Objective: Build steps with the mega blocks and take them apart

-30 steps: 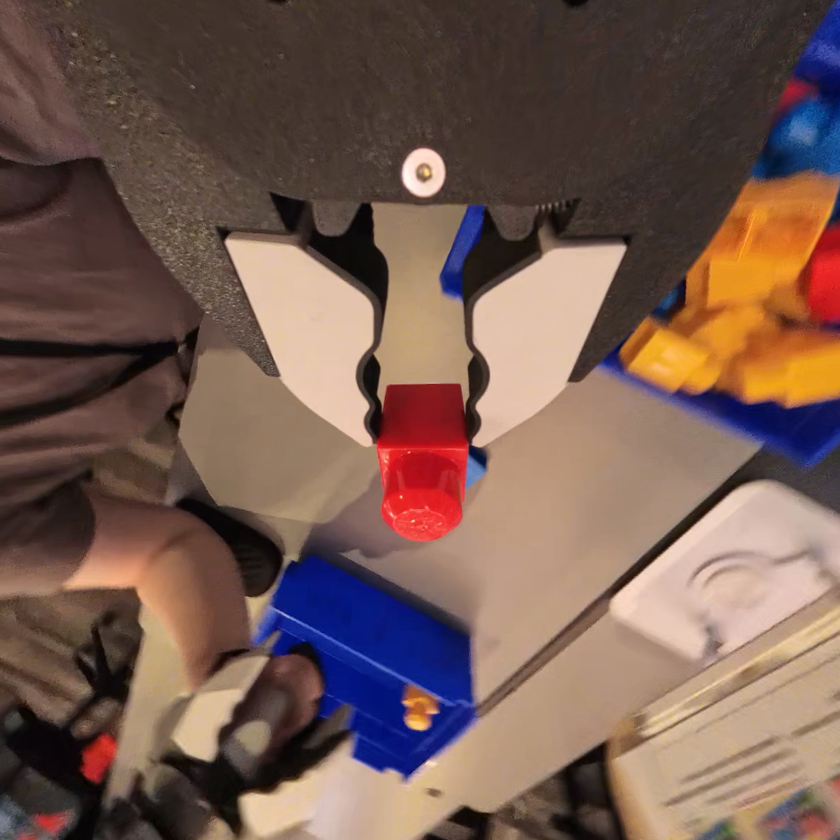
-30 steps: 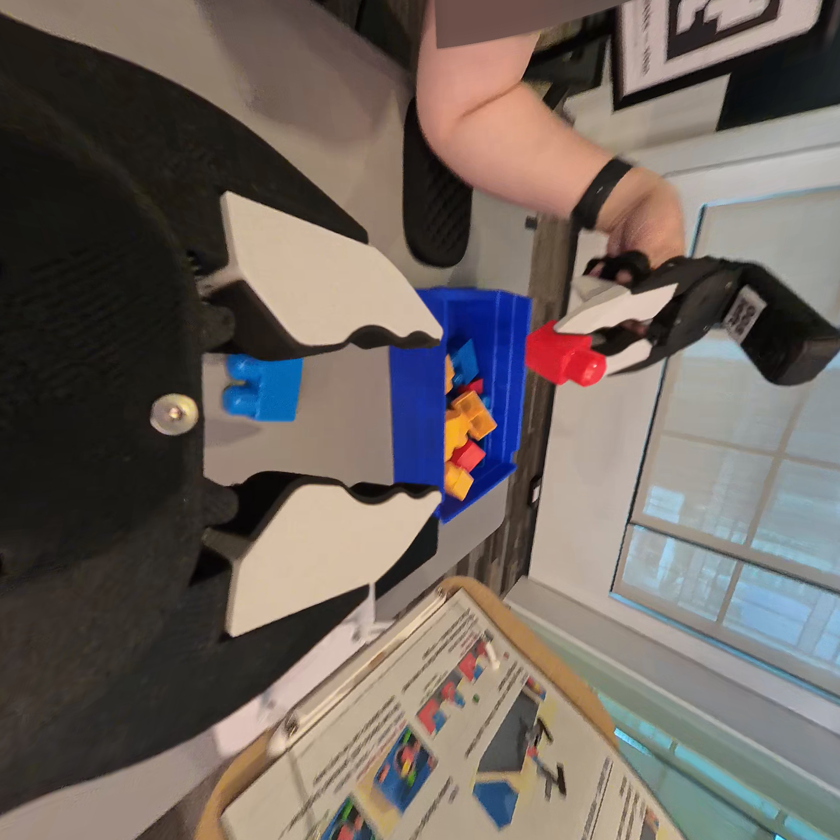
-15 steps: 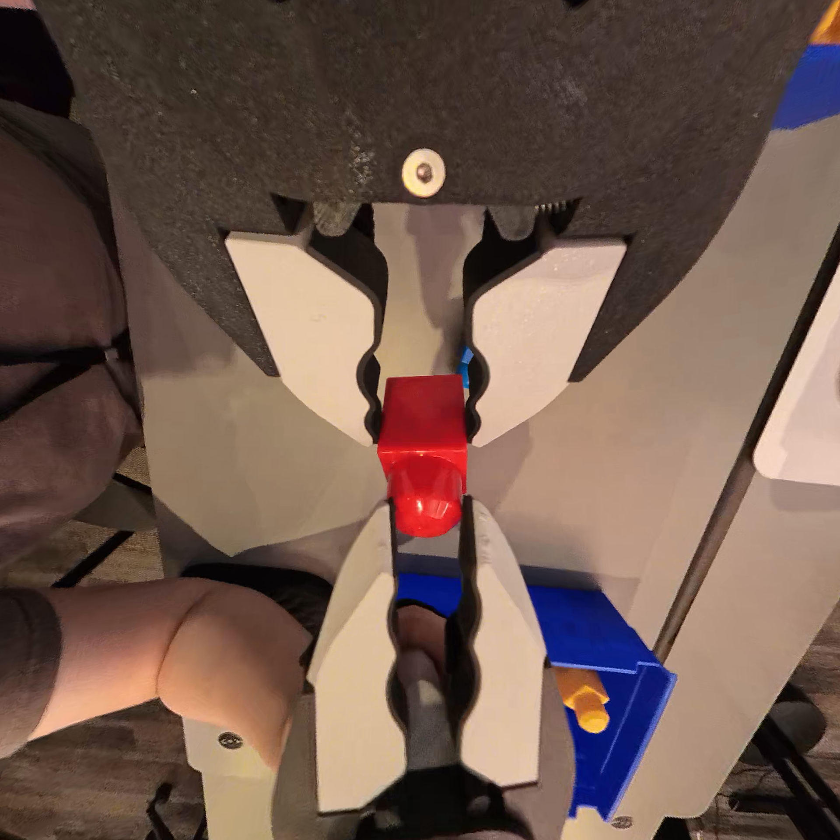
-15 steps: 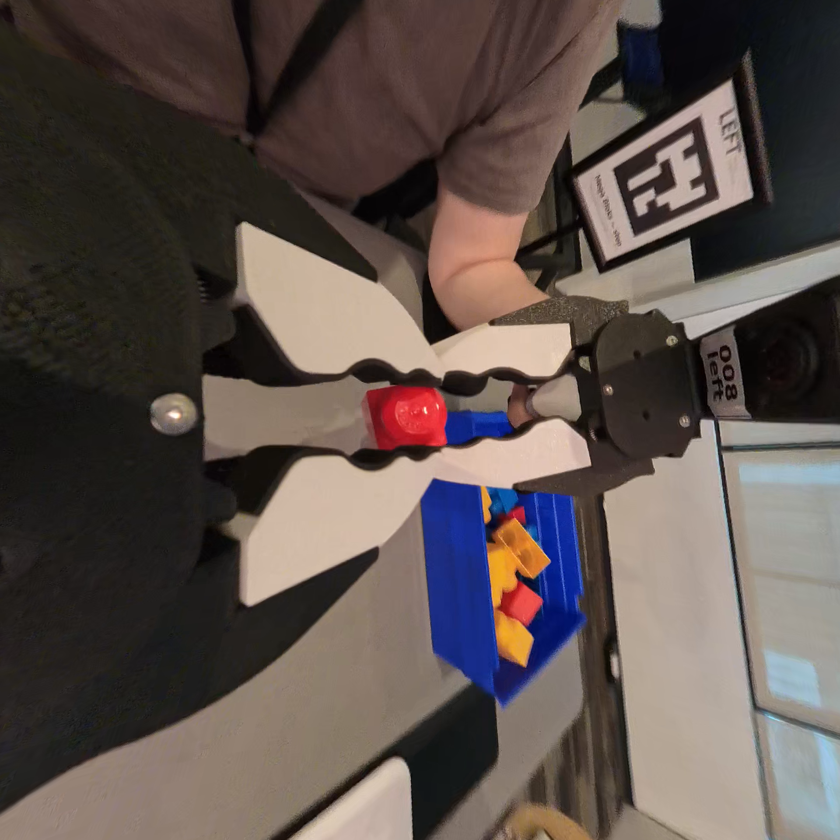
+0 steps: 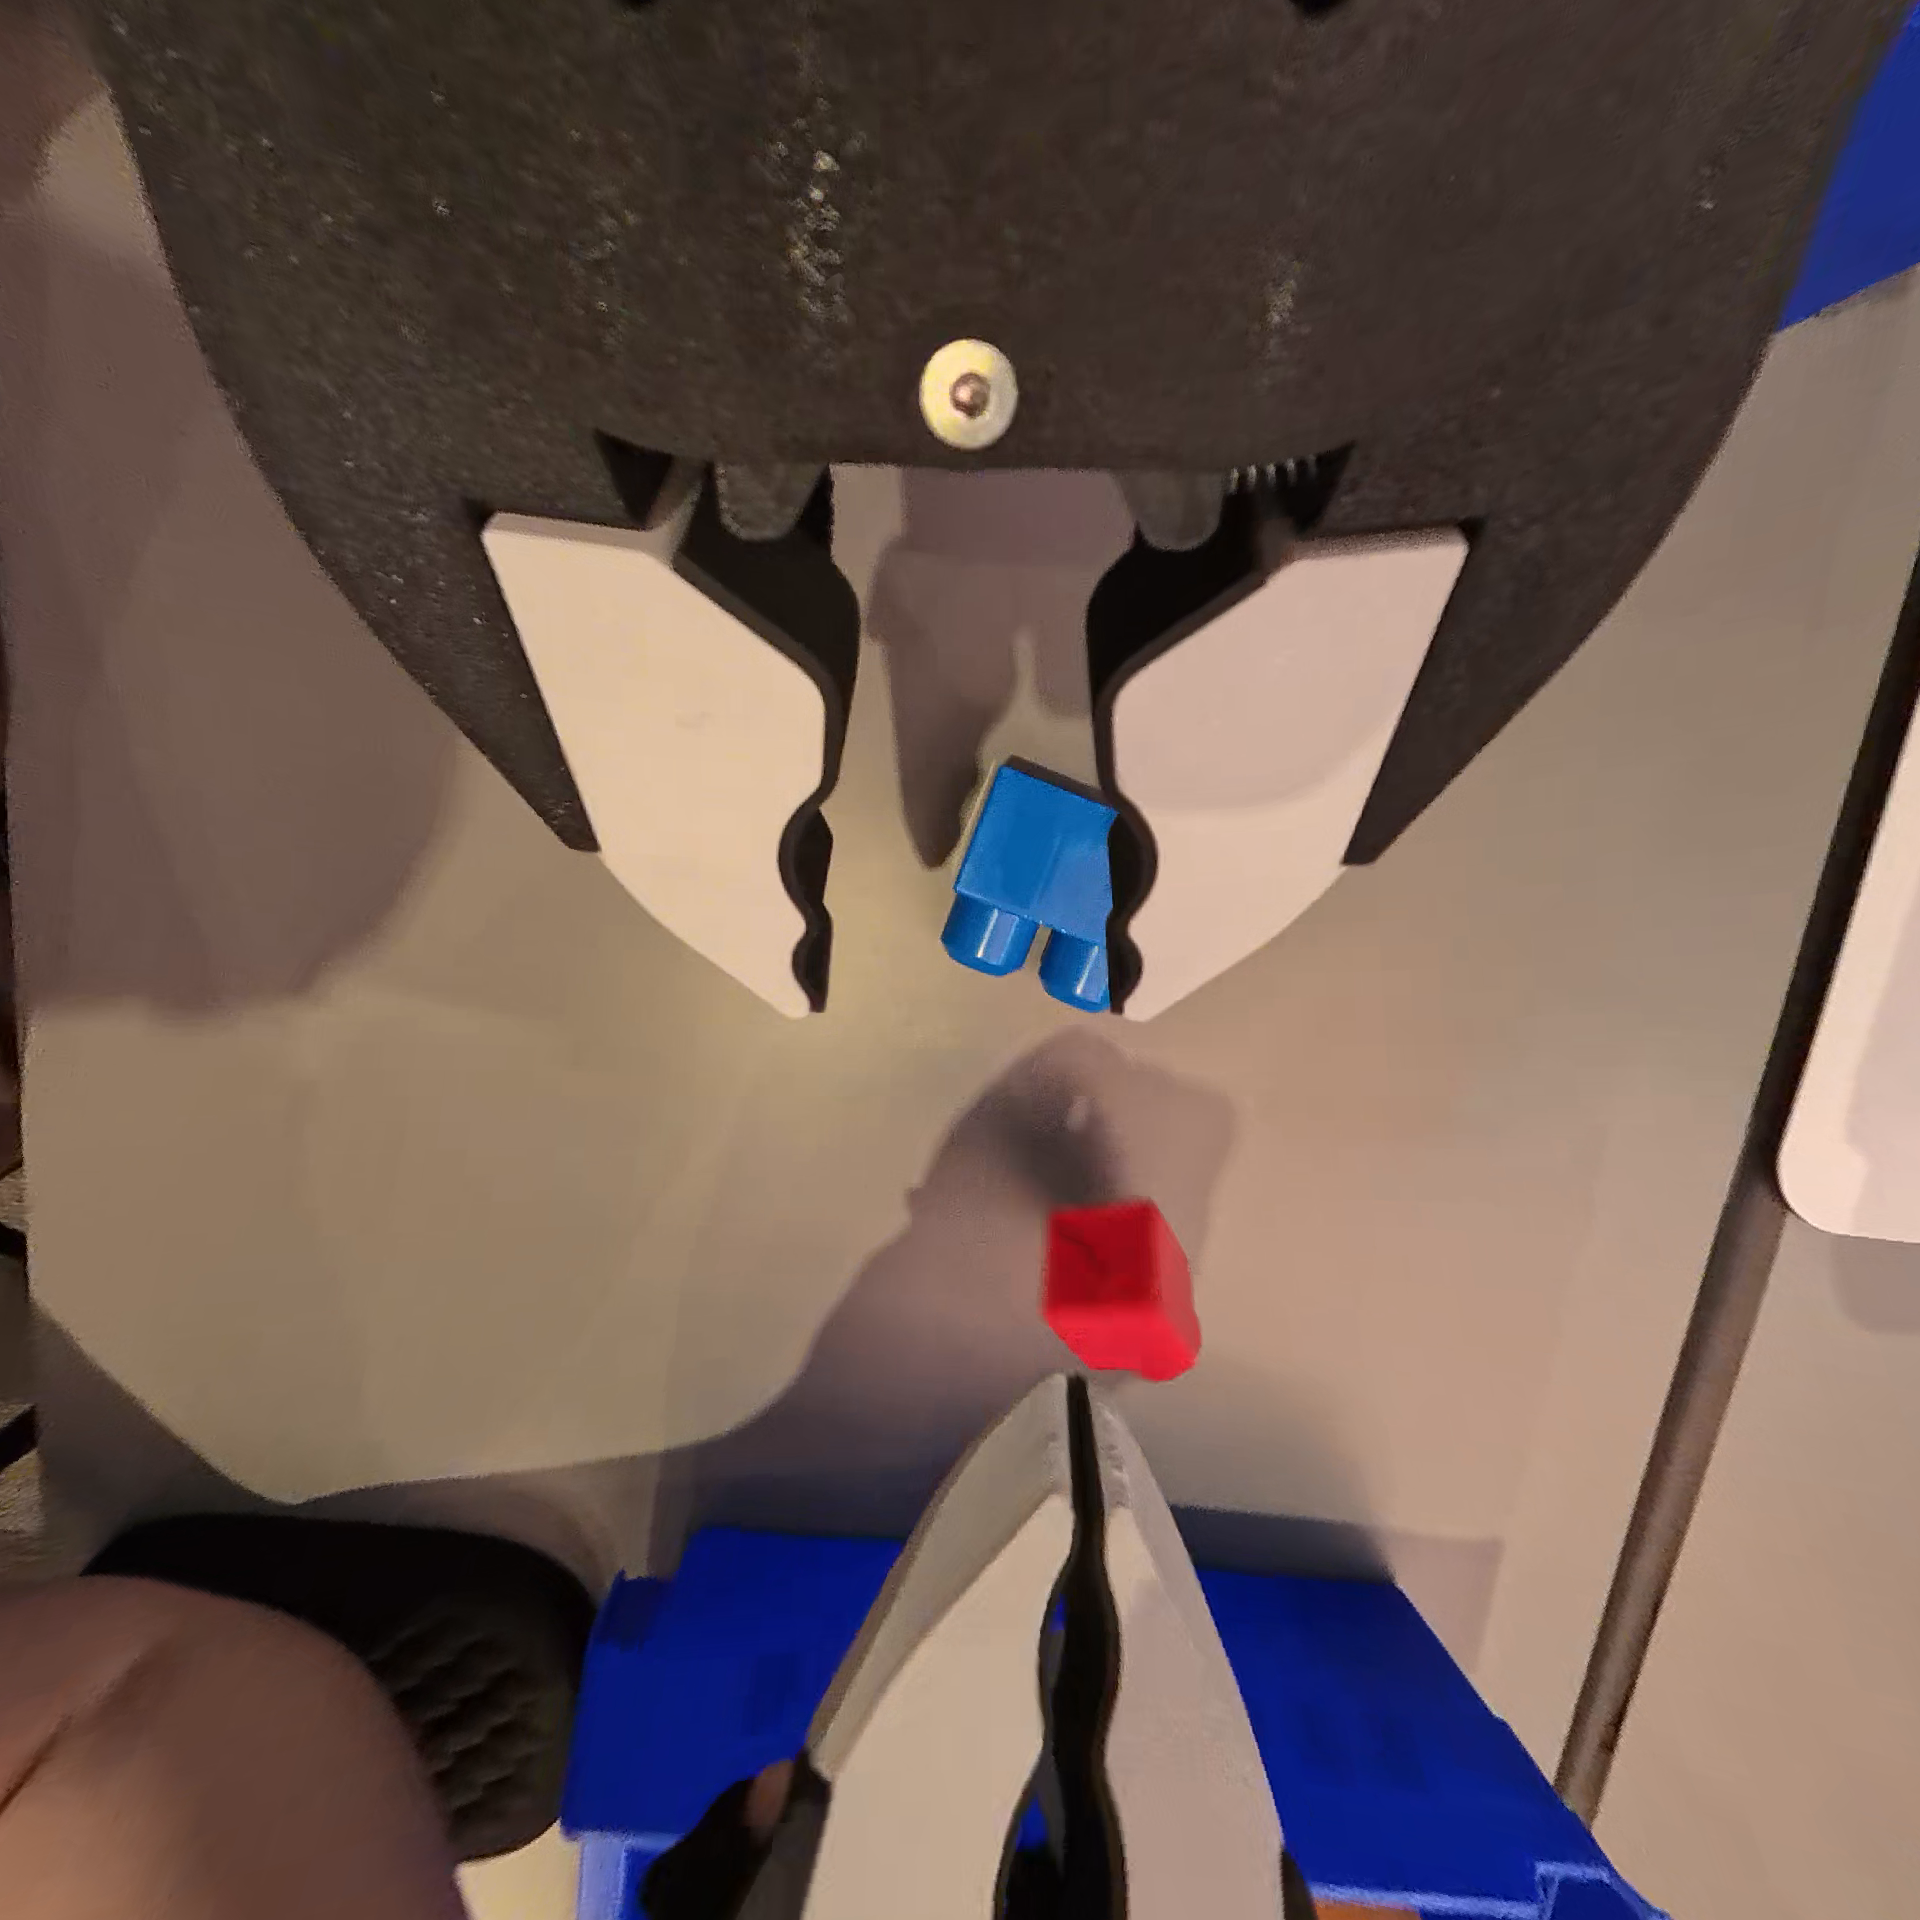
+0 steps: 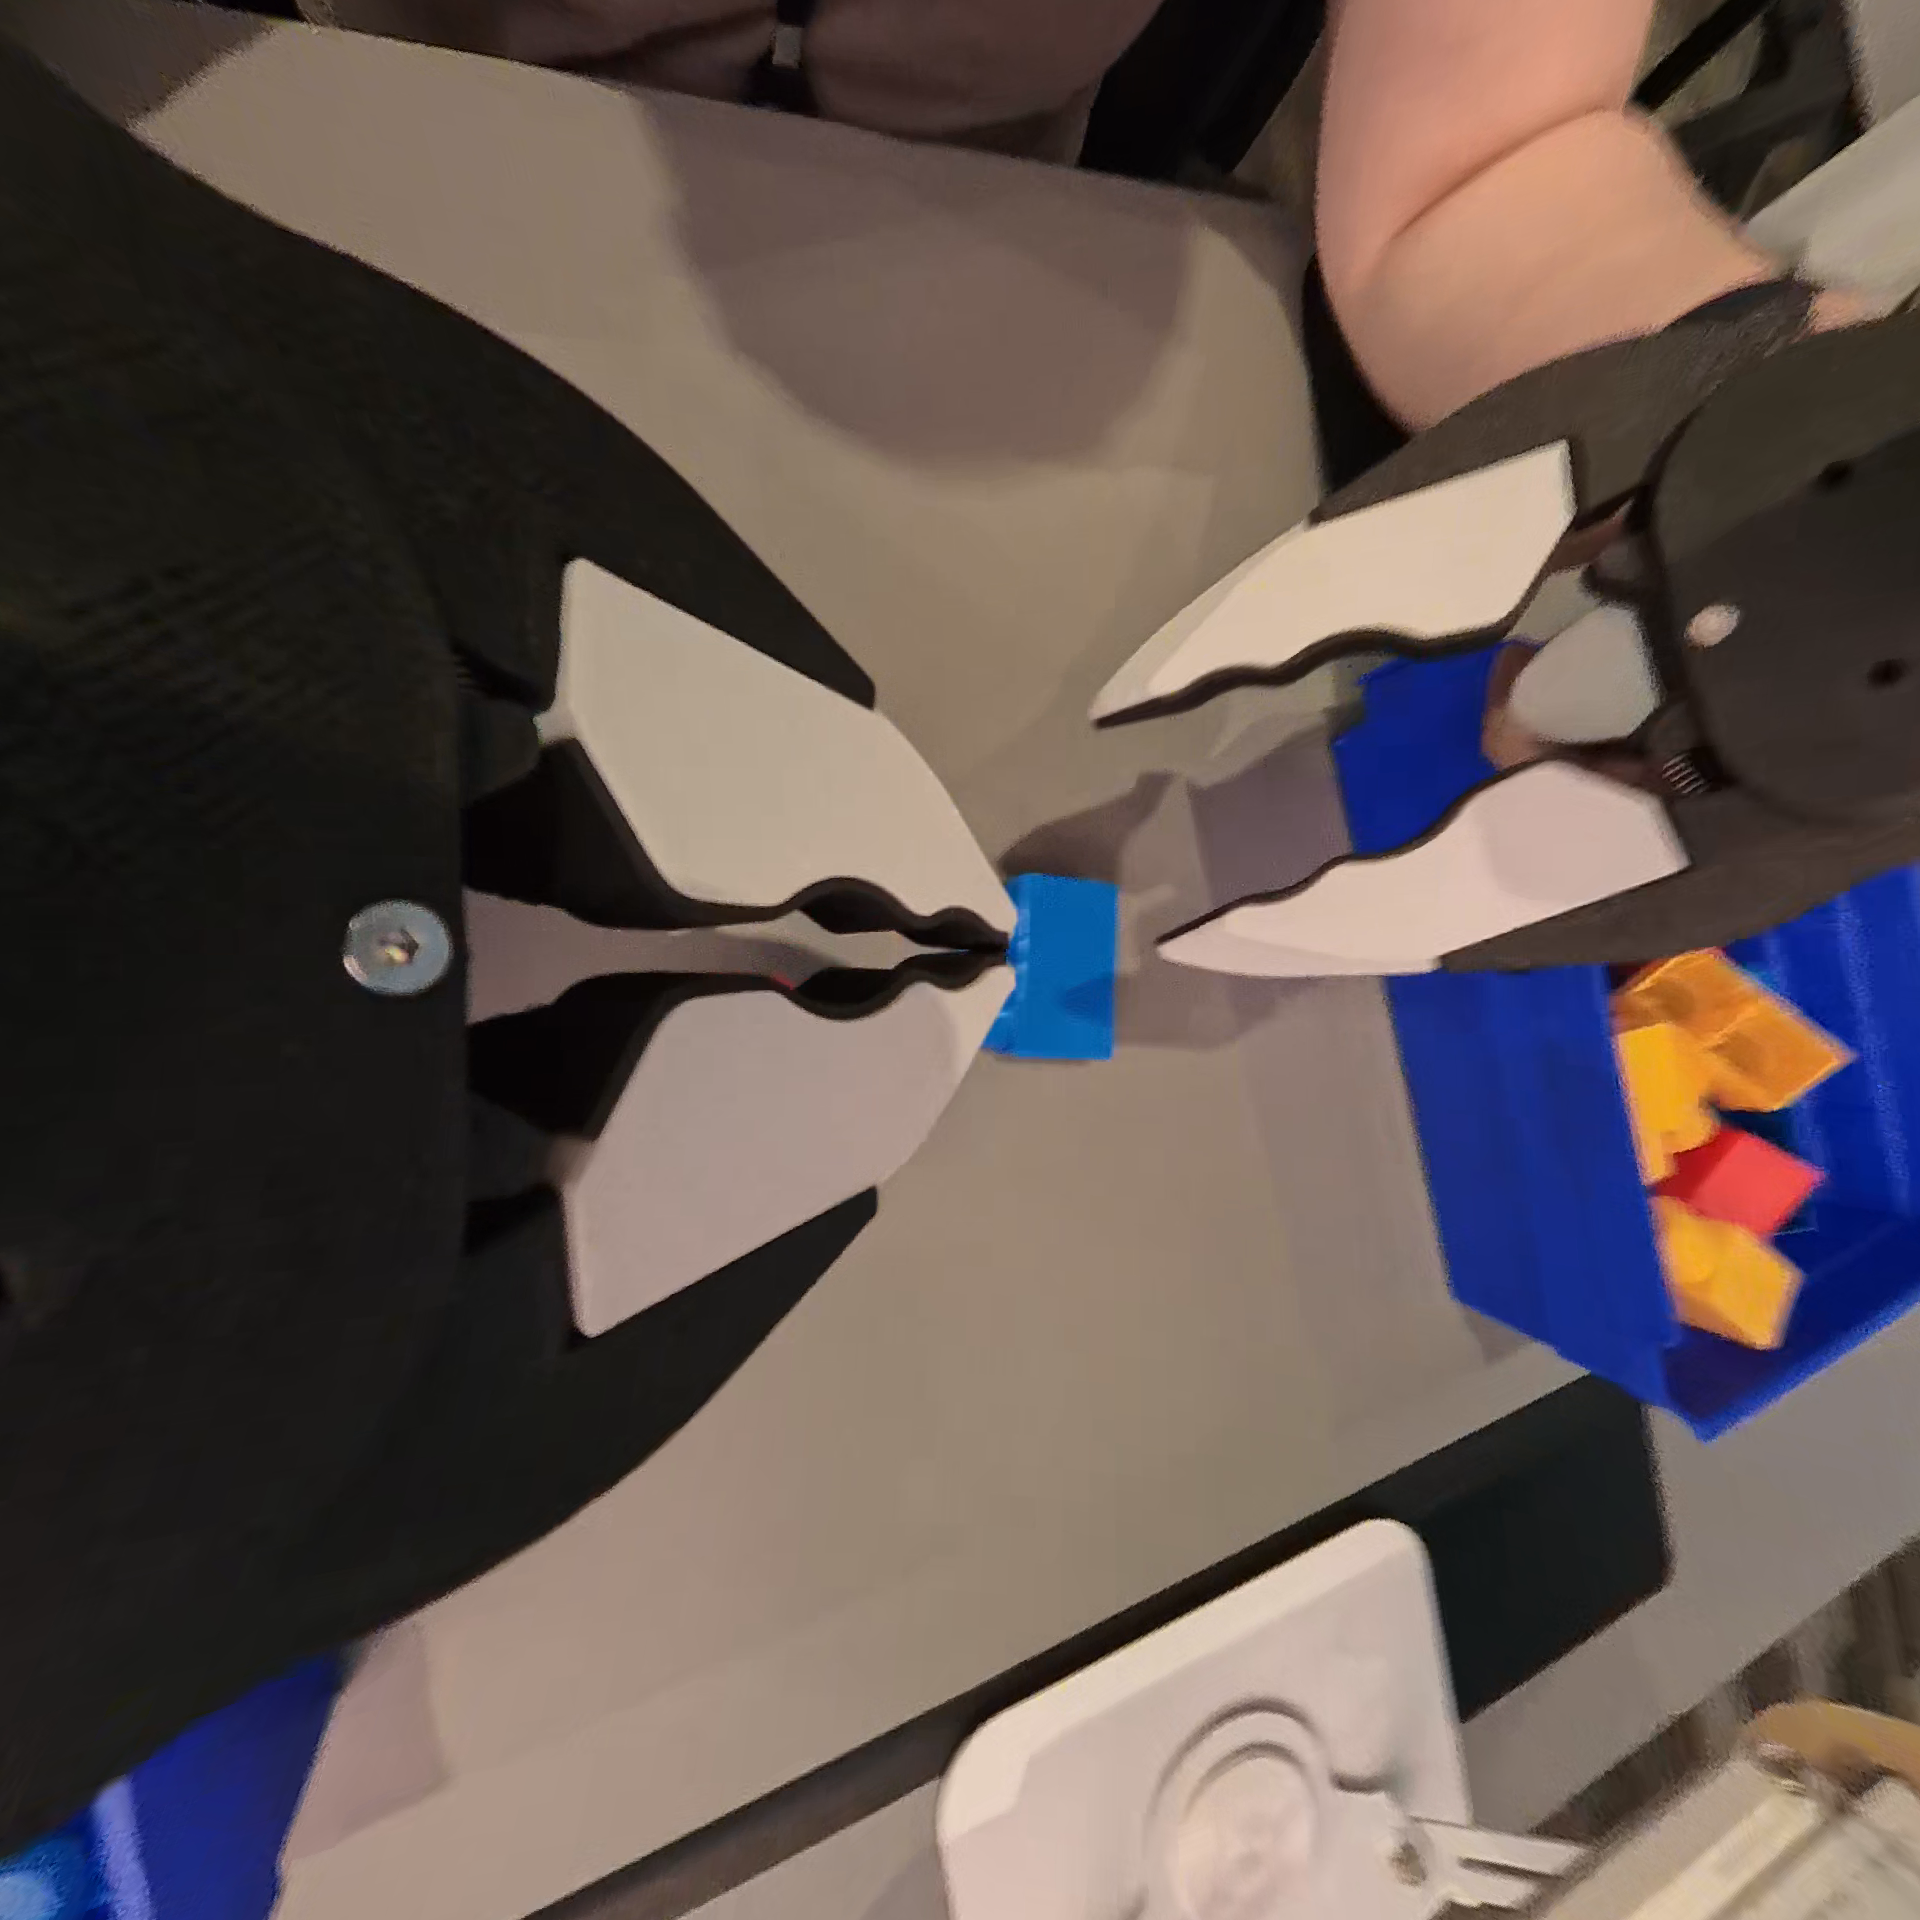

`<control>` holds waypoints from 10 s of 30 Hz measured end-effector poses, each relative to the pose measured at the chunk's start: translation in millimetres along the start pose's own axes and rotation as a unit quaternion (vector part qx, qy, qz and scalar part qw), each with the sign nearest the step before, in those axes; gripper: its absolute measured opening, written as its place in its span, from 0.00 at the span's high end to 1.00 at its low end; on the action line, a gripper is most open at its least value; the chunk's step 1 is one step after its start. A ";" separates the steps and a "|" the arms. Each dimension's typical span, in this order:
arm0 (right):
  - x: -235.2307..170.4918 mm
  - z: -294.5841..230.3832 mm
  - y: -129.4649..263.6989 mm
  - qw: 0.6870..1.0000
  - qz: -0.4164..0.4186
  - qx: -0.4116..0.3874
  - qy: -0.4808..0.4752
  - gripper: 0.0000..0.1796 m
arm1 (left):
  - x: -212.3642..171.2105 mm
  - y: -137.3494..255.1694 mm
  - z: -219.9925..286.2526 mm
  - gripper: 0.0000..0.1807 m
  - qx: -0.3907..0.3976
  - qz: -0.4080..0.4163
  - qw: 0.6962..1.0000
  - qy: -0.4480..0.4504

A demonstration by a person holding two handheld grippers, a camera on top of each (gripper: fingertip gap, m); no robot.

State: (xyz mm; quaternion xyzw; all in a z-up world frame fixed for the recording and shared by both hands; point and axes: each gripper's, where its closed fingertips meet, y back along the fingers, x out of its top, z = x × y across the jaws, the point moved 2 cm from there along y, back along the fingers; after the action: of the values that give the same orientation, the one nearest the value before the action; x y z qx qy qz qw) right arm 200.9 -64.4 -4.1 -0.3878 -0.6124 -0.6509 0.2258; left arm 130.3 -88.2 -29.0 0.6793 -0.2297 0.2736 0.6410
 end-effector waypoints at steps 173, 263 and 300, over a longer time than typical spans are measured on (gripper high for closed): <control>108.2 -12.3 125.9 0.856 0.492 0.080 -0.137 0.81 | 88.3 64.6 -1.2 0.80 -0.117 0.365 0.910 0.155; 83.2 -18.4 55.1 0.945 0.291 0.085 -0.126 0.80 | 78.4 66.1 -3.7 0.80 -0.145 0.371 0.899 0.180; -23.8 44.1 194.7 0.971 0.189 -0.128 -0.073 0.81 | 67.9 67.9 10.1 0.68 -0.183 0.281 0.929 0.157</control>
State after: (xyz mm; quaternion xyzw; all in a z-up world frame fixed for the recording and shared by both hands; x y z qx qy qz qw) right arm 374.8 -54.7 96.2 -0.5682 -0.4546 -0.6394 0.2481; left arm 136.6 -100.6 66.5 0.4059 -0.3539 0.4986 0.6792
